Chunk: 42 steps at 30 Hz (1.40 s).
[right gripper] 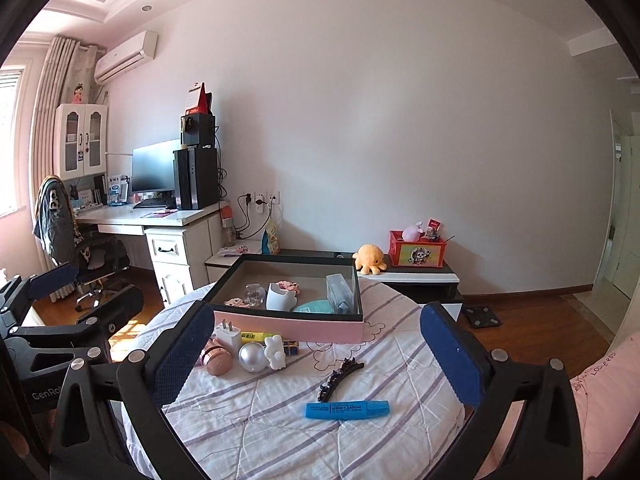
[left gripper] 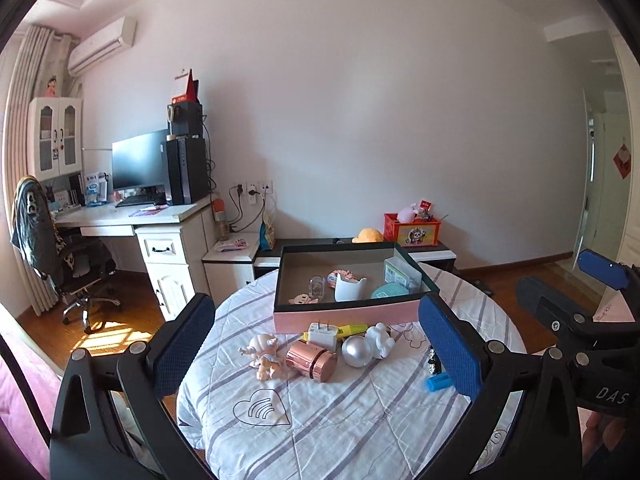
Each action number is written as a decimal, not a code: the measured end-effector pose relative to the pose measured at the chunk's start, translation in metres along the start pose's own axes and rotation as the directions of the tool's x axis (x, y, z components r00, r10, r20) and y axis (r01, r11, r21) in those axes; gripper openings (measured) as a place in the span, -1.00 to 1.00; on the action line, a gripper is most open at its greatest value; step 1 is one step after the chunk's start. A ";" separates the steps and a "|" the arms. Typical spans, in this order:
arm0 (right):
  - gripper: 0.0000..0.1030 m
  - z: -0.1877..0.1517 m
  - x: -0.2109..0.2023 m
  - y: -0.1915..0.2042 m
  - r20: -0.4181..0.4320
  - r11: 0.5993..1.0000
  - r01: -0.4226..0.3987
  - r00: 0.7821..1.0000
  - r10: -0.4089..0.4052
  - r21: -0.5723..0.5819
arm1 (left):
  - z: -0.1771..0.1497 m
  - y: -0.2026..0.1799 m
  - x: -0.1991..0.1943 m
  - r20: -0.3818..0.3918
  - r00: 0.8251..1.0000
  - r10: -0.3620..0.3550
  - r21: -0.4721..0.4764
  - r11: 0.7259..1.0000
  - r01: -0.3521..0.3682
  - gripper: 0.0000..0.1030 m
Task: Organize rigid objects
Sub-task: 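Lift both open tools up and away from the pink box, then reach left tool to the rose-gold cylinder while right tool approaches the black hair clip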
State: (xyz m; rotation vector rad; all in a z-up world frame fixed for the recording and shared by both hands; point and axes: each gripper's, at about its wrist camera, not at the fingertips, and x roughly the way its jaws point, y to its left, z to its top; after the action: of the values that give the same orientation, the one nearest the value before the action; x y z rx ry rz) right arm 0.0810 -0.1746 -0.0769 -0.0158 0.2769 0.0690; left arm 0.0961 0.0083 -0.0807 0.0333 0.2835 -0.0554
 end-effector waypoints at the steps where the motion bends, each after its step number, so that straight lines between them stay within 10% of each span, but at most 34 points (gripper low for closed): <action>1: 1.00 -0.002 -0.006 0.000 0.006 1.000 0.003 1.000 -0.003 0.000 | -0.001 -0.001 -0.006 0.013 1.000 0.008 0.006 1.000 -0.008 1.00; 27: 1.00 -0.011 -0.023 0.003 0.009 1.000 0.008 1.000 -0.008 0.004 | -0.009 -0.003 -0.029 0.024 1.000 0.007 0.008 1.000 -0.007 1.00; 42: 1.00 -0.059 0.047 -0.001 -0.193 1.000 -0.012 0.981 0.011 0.000 | -0.069 0.004 0.056 -0.261 0.961 -0.090 -0.029 0.996 0.085 1.00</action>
State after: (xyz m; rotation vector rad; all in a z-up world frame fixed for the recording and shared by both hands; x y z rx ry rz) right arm 0.1101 -0.1742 -0.1468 -0.0221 0.4710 0.0793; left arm 0.1305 0.0125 -0.1620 0.0108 0.5503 -0.1372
